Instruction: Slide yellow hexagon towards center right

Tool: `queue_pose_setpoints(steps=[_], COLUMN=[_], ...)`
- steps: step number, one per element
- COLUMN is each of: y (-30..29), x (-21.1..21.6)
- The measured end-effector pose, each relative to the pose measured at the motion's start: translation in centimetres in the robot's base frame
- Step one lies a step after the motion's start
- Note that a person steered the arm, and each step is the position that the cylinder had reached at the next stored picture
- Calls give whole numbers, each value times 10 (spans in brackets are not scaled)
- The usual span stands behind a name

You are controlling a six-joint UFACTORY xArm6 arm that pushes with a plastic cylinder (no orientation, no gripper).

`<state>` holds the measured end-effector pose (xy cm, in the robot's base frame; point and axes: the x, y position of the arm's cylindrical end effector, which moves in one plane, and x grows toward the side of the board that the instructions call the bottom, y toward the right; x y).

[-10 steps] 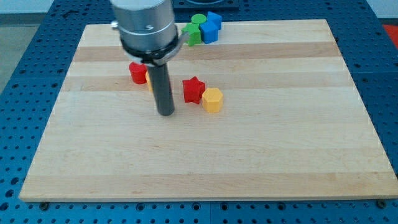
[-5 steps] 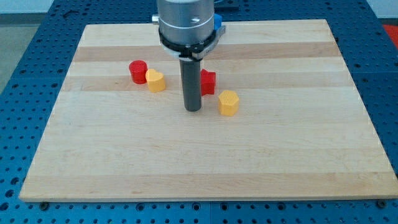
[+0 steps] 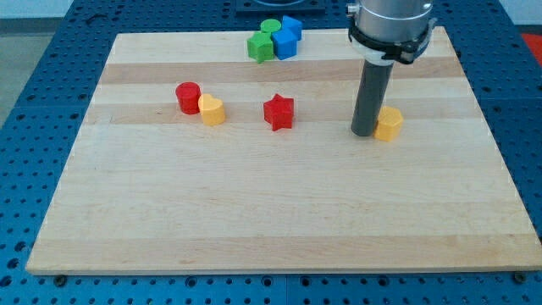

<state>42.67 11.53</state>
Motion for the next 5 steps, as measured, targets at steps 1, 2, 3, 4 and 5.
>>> queue_pose_setpoints(steps=[1, 2, 3, 4, 5], y=[10, 35, 60, 62, 32], x=[0, -4, -11, -12, -10])
